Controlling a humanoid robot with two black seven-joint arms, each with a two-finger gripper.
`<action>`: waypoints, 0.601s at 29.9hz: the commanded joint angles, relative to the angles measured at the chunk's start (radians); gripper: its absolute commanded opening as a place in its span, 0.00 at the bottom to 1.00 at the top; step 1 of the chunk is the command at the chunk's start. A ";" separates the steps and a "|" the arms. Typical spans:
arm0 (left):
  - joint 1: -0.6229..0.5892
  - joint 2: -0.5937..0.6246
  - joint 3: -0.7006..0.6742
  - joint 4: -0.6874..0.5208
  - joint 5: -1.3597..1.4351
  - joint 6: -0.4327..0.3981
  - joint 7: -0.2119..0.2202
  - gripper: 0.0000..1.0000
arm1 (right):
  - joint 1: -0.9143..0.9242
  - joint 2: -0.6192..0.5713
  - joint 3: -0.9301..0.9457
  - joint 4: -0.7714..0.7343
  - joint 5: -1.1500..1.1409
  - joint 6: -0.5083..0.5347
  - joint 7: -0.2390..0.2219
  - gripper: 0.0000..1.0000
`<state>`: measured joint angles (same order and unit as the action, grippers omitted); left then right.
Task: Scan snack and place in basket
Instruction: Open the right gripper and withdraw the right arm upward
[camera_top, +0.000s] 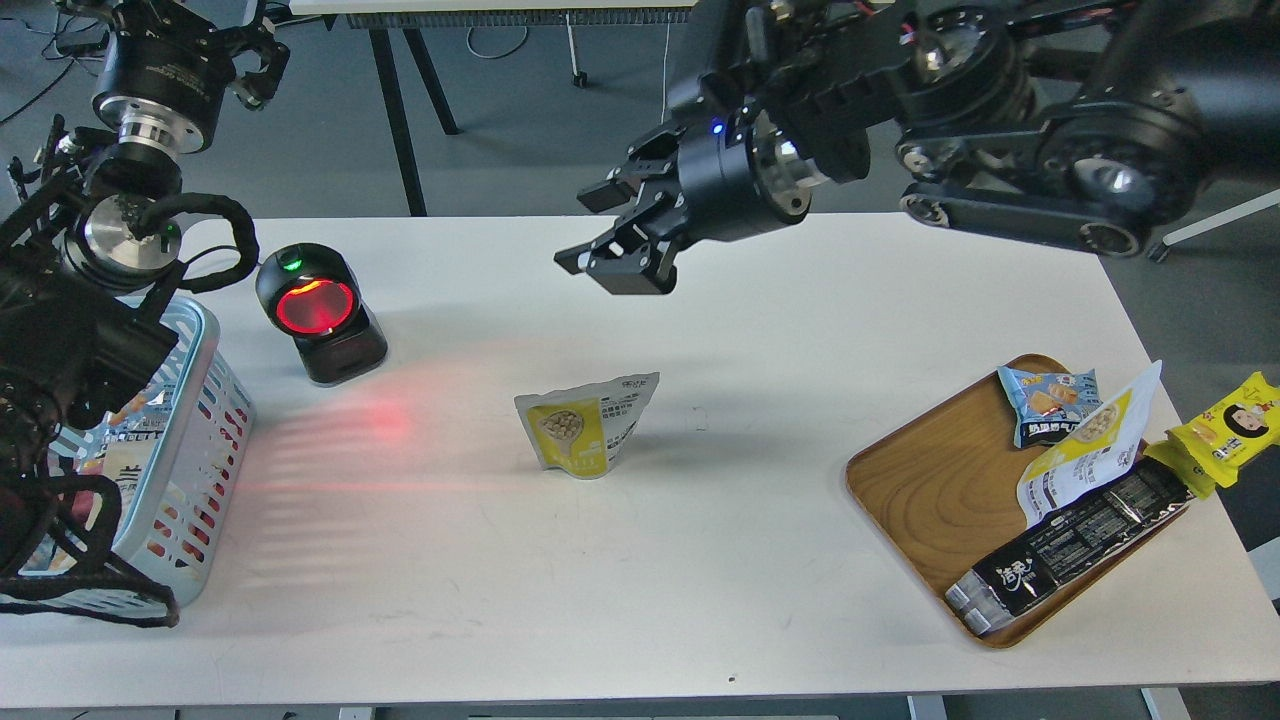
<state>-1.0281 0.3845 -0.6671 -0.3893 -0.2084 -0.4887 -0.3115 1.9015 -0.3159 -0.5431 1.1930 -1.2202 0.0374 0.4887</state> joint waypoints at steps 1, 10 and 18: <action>-0.041 0.037 0.073 -0.060 0.017 0.000 0.008 0.99 | -0.054 -0.110 0.090 0.005 0.141 0.032 0.000 0.97; -0.228 0.120 0.185 -0.169 0.202 0.000 0.118 0.99 | -0.226 -0.370 0.265 -0.013 0.469 0.036 0.000 0.99; -0.288 0.198 0.189 -0.437 0.541 0.000 0.127 0.96 | -0.423 -0.419 0.426 -0.110 0.922 0.053 0.000 0.99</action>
<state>-1.3111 0.5449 -0.4787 -0.7040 0.1975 -0.4890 -0.1823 1.5372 -0.7311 -0.1704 1.1291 -0.4247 0.0748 0.4885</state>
